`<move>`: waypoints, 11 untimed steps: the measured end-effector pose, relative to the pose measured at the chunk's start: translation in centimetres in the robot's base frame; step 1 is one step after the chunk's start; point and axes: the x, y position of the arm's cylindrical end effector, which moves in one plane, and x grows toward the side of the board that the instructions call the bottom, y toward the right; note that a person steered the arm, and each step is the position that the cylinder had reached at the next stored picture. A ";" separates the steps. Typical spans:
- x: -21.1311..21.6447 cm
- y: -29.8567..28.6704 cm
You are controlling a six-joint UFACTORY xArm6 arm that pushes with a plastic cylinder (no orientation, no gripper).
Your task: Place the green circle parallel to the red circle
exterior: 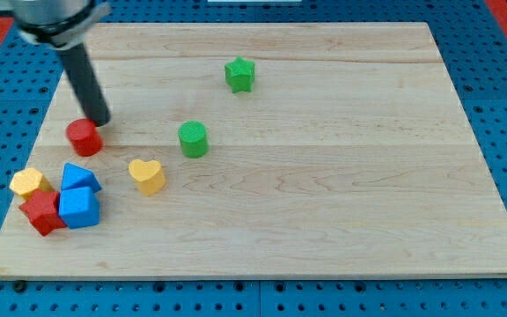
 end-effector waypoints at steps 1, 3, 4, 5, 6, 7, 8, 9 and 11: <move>0.8 -0.1; -2.8 13.0; -1.8 13.9; 1.7 10.6; 1.0 11.0; -2.2 16.5; -1.9 22.7; 1.7 20.6; 3.6 8.4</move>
